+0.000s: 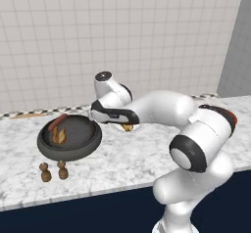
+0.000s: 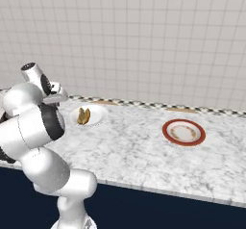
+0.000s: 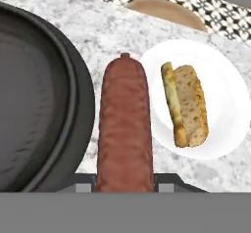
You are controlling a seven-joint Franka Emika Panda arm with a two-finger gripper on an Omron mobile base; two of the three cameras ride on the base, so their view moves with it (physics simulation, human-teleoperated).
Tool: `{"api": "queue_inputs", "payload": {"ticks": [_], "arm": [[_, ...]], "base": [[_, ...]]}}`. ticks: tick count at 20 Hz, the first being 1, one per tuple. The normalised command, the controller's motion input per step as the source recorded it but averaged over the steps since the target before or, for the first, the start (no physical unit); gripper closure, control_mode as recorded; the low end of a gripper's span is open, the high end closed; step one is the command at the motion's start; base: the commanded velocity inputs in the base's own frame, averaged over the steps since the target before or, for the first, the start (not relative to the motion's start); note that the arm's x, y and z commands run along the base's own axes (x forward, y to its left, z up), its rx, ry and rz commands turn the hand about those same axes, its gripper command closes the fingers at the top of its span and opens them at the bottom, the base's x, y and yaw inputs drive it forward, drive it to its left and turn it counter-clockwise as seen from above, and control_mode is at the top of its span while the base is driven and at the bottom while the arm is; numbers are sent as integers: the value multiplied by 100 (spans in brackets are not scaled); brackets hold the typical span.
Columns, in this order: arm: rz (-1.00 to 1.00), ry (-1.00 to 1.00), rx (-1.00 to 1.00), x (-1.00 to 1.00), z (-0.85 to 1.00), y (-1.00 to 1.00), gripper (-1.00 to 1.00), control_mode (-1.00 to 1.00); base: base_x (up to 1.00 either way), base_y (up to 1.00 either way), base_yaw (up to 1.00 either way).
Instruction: Place one bun and one sausage from the bowl on each plate.
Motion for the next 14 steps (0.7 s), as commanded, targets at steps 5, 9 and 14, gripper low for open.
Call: {"api": "queue_inputs", "payload": {"ticks": [5, 9, 14], "arm": [[-28, 1, 43, 57, 0, -100, 100, -100], [-12, 19, 14, 97, -18, -100, 100, -100], [1, 7, -9, 52, -57, -62, 100, -100]], "base": [[0, 0, 0], [0, 0, 0], [0, 0, 0]]}}
